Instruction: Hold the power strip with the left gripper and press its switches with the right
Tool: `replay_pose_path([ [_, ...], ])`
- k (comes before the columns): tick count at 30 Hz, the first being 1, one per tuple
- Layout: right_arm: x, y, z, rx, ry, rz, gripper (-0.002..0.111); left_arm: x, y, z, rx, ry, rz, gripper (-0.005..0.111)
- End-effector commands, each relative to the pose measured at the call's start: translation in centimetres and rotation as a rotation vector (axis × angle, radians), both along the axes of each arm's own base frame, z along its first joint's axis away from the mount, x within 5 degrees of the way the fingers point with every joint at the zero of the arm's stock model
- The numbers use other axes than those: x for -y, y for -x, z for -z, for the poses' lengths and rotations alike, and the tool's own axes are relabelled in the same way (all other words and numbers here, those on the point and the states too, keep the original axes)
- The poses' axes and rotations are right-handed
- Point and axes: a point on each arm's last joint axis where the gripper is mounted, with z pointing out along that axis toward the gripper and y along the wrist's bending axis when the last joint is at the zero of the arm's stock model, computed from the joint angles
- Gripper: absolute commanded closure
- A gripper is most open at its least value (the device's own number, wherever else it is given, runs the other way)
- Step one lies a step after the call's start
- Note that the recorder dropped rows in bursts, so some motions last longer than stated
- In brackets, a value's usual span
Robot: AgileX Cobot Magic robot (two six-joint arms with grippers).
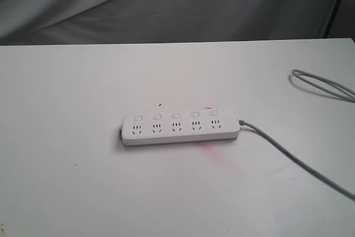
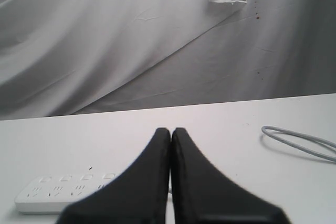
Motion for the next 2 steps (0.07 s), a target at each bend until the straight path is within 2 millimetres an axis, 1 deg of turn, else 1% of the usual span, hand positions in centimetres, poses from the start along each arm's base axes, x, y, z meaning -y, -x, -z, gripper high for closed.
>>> replay_pose_path([
  [1, 0.04, 0.04, 0.12, -0.001, -0.006, 0.006, 0.108, -0.03, 0.03, 0.11, 0.005, 0.005, -0.004, 0.106],
  [2, 0.04, 0.04, 0.12, -0.001, -0.006, 0.006, 0.108, -0.03, 0.03, 0.11, 0.005, 0.005, -0.004, 0.106],
])
